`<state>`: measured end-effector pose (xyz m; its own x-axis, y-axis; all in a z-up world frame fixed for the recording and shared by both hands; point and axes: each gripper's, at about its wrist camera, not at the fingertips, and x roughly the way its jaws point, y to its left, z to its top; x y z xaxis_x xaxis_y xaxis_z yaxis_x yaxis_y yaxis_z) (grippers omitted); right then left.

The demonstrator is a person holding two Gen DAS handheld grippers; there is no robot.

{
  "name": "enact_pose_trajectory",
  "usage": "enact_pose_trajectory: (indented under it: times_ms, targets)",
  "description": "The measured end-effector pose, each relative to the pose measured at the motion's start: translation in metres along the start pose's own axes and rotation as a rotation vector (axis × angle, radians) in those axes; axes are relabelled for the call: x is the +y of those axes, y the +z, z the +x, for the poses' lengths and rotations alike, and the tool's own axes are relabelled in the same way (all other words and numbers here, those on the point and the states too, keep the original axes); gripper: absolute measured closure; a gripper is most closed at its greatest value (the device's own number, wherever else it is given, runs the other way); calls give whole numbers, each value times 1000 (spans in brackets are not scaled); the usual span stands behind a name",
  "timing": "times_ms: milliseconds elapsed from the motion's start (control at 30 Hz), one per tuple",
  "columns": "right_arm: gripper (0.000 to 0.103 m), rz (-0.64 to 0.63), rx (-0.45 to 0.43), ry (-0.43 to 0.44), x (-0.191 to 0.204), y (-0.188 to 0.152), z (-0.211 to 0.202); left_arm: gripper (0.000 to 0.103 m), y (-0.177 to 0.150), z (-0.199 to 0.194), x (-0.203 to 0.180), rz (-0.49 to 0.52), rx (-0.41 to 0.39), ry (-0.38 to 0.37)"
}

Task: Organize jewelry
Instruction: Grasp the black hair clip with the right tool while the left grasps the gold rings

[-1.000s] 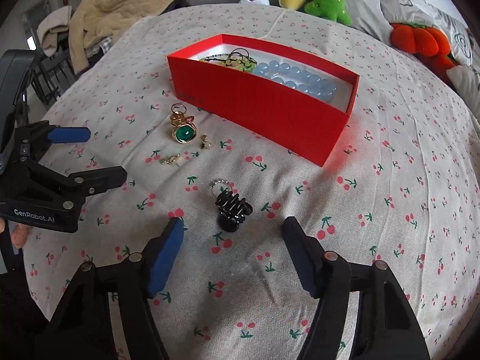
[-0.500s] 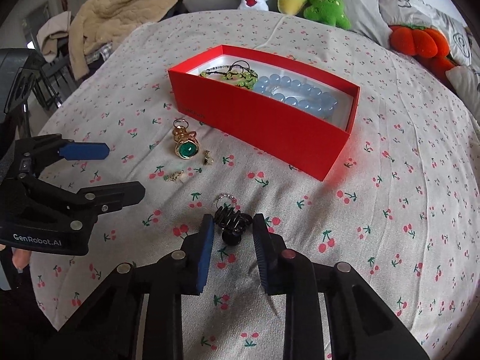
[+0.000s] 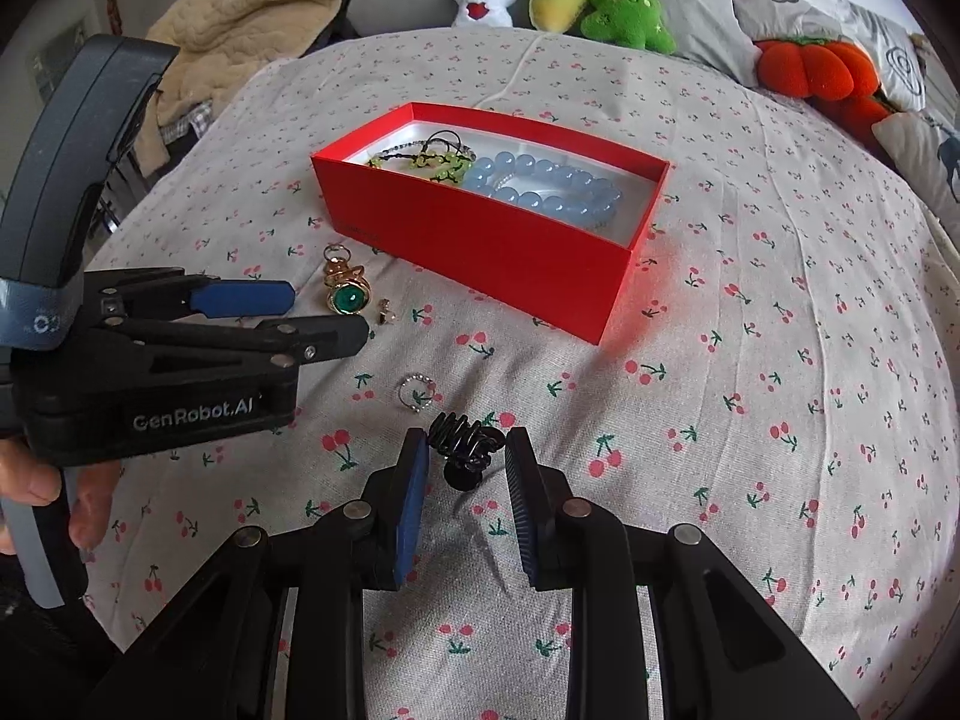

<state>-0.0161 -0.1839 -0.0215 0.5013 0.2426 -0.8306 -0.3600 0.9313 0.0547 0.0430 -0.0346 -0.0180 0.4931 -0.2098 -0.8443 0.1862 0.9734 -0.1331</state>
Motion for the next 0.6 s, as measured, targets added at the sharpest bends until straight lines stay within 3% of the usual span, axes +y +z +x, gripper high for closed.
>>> enact_pose_trajectory:
  times_ms: [267,400,600]
  targets:
    - [75,17,11,-5,-11,-4,1,53,11,12,1,-48,4,9]
    - [75,32,17,-10,-17,-5,2,74,13,14,2,-44,5,26]
    - [75,51,26,-23,-21,-4,0,75,13,9,6,-46,20,7]
